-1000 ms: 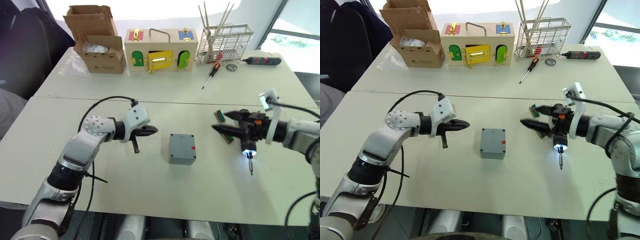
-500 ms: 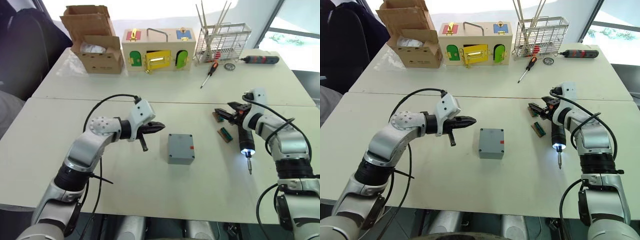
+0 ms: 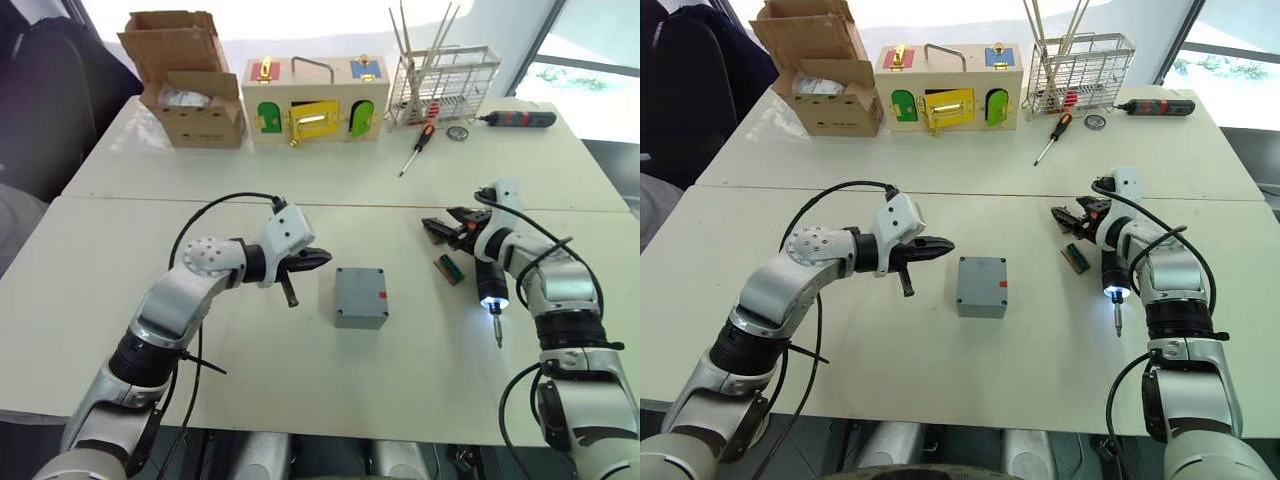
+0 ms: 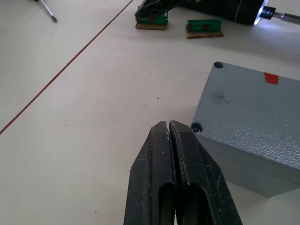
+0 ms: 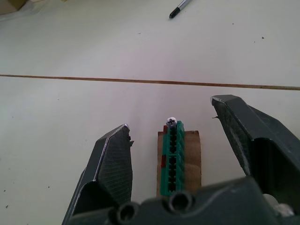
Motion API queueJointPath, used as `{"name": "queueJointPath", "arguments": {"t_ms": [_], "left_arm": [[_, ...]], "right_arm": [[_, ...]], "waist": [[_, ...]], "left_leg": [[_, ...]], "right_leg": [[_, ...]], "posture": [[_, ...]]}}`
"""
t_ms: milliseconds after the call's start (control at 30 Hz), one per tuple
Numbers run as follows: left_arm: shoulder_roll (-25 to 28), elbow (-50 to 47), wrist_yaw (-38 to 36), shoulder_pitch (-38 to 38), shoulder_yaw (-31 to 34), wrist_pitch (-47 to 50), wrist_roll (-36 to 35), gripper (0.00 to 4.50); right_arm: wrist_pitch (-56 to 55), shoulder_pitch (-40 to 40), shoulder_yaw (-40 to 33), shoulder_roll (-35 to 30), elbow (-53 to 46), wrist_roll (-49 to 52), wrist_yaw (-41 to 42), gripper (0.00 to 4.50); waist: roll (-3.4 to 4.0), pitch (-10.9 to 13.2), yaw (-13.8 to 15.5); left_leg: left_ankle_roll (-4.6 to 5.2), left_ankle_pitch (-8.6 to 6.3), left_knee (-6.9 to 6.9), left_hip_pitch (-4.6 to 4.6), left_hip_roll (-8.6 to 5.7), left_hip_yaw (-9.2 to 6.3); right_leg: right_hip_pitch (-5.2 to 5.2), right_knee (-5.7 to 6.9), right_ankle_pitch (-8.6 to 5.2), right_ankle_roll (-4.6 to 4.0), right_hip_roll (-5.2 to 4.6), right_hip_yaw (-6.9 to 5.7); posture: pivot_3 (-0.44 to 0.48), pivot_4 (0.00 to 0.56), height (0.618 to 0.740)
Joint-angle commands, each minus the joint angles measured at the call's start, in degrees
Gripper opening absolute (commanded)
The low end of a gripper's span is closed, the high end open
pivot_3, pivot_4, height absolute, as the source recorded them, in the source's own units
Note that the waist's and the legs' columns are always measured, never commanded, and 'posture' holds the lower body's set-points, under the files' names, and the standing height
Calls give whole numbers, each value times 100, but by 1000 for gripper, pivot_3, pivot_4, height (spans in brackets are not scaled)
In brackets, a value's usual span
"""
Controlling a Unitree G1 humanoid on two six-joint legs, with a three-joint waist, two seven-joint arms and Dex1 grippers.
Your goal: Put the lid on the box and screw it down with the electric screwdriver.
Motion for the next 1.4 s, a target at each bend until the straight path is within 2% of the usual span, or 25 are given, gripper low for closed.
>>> {"name": "queueJointPath", "arguments": {"t_ms": [33, 133, 233, 300, 400, 700, 1133, 1267, 1400], "left_arm": [[24, -178, 38, -18, 20, -91, 8, 0], [46, -170, 44, 0, -12, -117, 26, 0], [137, -133, 22, 31, -113, -197, 138, 0], [154, -122, 23, 59, -149, -229, 174, 0], [144, -147, 40, 75, -159, -223, 162, 0], [156, -172, 79, 86, -167, -203, 154, 0], [154, -178, 6, 29, -122, -208, 69, 0], [238, -368, -138, -88, 192, 12, -272, 0], [645, -810, -569, -21, 426, 401, -797, 0]], "right_arm": [[-108, -139, -110, 30, -71, -22, -15, 3176], [-105, -157, -128, 61, -47, -14, -30, 3176], [-121, -174, -131, 74, -18, -34, -31, 2373], [-120, -181, -126, 92, -19, -51, -40, 1545], [-108, -192, -121, 128, 4, -54, -42, 58], [-99, -201, -96, 155, 5, -103, -34, 58], [460, -202, -481, 21, -957, 199, -105, 58], [1166, 196, -636, -298, -2316, 902, 515, 58], [1875, 970, -637, -642, -3829, 1755, 1098, 58]], "waist": [[0, 0, -18], [0, 0, -19], [0, 0, -19], [0, 0, -16], [0, 0, -15], [1, 0, -14], [1, 0, -13], [2, 1, 8], [1, 0, -8]], "left_leg": [[0, 0, -1, 0, 0, 0], [0, 0, -2, 0, 0, 0], [0, 0, -2, 0, 0, 0], [0, 0, -3, 0, 0, 0], [0, 0, -2, 0, 0, 0], [0, 0, -2, 0, 0, -1], [0, 0, -3, 0, 0, -1], [0, 0, -3, -1, 0, -1], [1, -1, -4, -11, 0, -12]], "right_leg": [[-1, 0, 0, 0, 0, 0], [-2, 0, 0, 0, 0, 0], [-1, 0, 0, 0, 0, 0], [-2, 0, 0, 0, 0, 0], [-1, 0, 0, 0, 0, 0], [-1, 0, 0, 0, 0, 0], [-2, 0, 0, 0, 0, 0], [-4, 1, 0, 0, 0, 1], [-6, -1, 0, 0, 1, -3]], "posture": [[0, 150, 730], [0, 150, 730], [0, 150, 730], [0, 150, 730], [0, 150, 730], [0, 150, 730], [0, 150, 730], [0, 150, 730], [0, 150, 730]]}}
